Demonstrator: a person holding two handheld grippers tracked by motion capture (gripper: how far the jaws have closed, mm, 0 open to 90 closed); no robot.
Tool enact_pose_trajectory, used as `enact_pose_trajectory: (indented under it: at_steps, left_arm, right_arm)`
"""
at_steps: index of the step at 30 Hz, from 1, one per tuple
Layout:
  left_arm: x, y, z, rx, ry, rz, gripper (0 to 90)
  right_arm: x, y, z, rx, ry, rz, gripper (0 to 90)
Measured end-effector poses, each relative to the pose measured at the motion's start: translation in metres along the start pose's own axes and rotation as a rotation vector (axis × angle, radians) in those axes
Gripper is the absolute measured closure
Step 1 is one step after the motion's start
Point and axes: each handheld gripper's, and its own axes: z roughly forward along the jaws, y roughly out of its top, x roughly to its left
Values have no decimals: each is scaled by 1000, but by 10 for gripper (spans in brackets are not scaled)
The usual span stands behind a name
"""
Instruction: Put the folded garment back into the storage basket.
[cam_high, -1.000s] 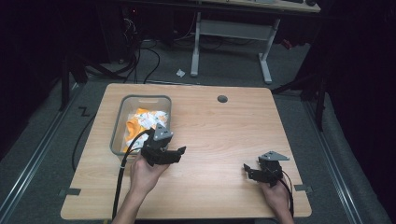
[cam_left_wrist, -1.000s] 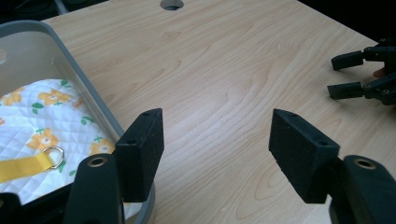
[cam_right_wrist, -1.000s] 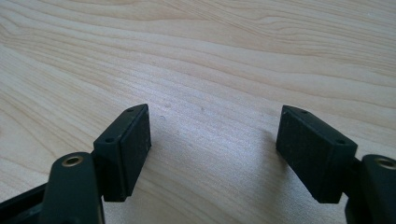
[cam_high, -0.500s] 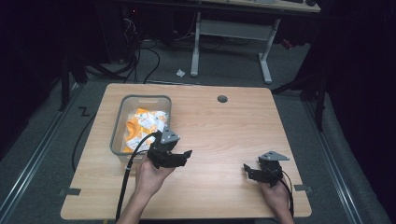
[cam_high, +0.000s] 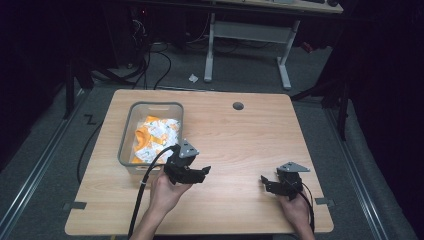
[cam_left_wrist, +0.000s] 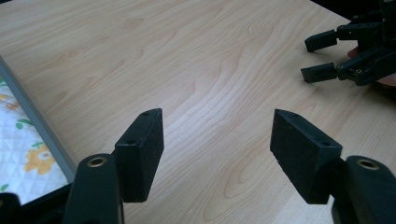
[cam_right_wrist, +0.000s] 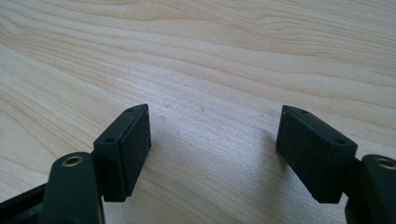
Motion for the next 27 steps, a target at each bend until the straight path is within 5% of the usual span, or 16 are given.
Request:
enact_pose_trajectory:
  at_steps: [27]
  left_arm:
    - [-12, -23, 35, 65, -67, -25, 351]
  right_arm:
    - [0, 0, 0, 0, 0, 1, 264]
